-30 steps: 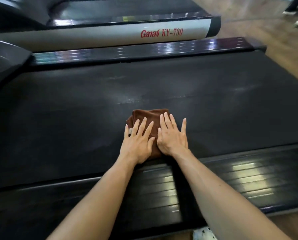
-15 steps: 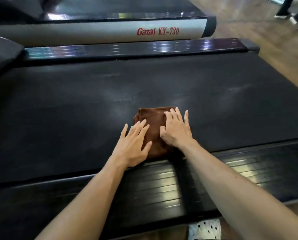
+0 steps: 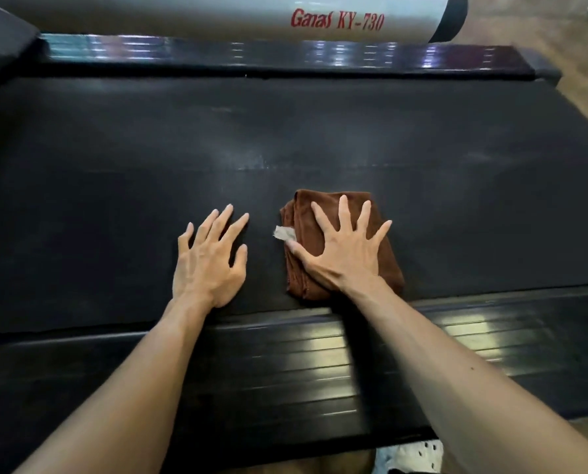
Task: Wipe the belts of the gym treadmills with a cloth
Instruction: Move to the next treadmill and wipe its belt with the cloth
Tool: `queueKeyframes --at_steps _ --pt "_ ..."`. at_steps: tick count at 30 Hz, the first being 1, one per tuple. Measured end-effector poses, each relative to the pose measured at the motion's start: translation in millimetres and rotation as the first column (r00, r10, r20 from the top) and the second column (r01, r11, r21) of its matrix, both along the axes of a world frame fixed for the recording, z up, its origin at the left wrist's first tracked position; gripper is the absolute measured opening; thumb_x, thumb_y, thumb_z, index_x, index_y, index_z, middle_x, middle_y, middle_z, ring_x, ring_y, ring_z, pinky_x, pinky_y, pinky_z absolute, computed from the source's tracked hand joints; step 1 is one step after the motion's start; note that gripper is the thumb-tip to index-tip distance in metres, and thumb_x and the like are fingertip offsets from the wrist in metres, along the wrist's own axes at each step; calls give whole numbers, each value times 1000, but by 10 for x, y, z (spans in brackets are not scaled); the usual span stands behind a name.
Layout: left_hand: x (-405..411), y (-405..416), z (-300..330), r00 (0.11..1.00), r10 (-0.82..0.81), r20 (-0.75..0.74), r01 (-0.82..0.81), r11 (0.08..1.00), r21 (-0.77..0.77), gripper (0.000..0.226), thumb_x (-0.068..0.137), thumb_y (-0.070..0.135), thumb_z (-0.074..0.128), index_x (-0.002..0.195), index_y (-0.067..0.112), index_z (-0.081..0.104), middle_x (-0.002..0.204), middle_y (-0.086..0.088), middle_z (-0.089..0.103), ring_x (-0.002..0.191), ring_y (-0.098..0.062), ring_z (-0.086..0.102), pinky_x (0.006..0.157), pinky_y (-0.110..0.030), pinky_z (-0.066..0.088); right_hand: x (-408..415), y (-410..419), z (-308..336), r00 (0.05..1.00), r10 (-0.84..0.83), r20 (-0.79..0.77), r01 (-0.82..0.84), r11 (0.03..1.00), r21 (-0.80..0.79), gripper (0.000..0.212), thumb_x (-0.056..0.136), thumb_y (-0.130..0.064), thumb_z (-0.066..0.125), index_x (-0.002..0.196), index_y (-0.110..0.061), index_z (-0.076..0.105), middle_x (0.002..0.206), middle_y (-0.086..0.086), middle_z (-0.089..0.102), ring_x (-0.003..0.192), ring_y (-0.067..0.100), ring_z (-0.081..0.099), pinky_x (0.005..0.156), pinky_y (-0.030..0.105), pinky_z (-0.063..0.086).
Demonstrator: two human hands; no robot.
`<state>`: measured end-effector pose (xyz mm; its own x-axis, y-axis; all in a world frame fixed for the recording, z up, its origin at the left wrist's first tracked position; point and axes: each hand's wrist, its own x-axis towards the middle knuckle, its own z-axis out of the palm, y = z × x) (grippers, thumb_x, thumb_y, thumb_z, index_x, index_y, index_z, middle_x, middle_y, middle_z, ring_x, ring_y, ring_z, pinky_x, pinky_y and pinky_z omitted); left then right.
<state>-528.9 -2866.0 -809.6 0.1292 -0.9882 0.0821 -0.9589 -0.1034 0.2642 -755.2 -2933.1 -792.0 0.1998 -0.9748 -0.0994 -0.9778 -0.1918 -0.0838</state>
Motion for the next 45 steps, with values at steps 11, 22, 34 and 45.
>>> queueKeyframes --at_steps 11,22,34,45 --pt "-6 -25 -5 999 35 20 -35 999 2 60 100 41 43 159 37 29 169 7 19 157 -13 13 125 -48 13 300 75 26 1000 18 5 -18 1000 26 111 69 -103 21 164 -46 10 175 7 -2 156 48 -10 118 76 -2" --pt "7 -9 6 999 41 19 -41 999 27 58 102 41 43 158 39 28 171 3 14 157 -15 9 125 -47 8 350 -280 -25 985 -170 -14 171 985 12 94 84 -91 29 164 -42 21 174 12 8 157 47 -4 121 69 -8" --pt "-34 -29 6 999 49 6 -50 999 18 58 100 40 45 157 39 31 170 4 17 157 -16 10 125 -47 9 69 -243 -5 966 -258 -5 258 966 31 95 85 -92 25 165 -42 14 173 16 2 157 48 -8 123 65 -7" --pt "-20 -12 -7 998 52 18 -52 998 21 58 101 42 42 157 39 29 170 5 16 157 -14 9 124 -47 11 -158 210 -32 1000 -30 5 30 999 -25 95 80 -93 24 163 -46 20 173 11 10 158 43 -1 127 59 -4"
